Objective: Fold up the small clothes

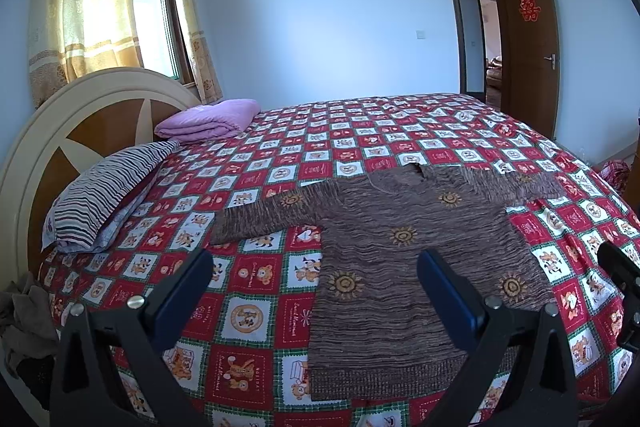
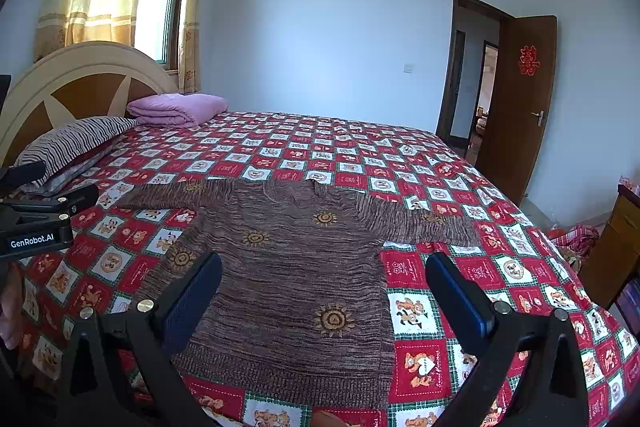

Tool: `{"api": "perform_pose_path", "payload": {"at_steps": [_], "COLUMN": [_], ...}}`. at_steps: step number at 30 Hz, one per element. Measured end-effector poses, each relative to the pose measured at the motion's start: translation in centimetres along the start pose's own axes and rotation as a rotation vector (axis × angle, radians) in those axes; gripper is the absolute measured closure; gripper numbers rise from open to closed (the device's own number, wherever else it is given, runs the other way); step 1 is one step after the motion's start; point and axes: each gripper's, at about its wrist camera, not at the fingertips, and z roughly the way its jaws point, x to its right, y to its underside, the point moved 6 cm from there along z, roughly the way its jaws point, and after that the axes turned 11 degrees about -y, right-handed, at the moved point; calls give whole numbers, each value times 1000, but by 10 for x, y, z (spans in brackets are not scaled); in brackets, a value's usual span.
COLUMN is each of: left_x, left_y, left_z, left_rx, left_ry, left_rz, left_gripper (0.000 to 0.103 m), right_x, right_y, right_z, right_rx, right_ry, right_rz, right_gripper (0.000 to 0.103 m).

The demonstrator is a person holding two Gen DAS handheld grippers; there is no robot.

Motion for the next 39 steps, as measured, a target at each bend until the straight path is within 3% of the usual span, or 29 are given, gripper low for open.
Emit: {"api": "perform_pose_path", "payload": {"at_steps": [29, 39], "left_x": [-9, 0], "left_y": [3, 7], "left_z": [7, 28], "left_rx": [-9, -38], "left_ry": [-1, -4], "left_rz": [-1, 16], "left_gripper": [0, 0], "right_x": [-3, 10], "right_y": [2, 10], "right_z": [2, 26], "right_rx": [-1, -19], "right_ry": [-14, -22], "right_rz": [-5, -12], "right_gripper": [1, 1]}}
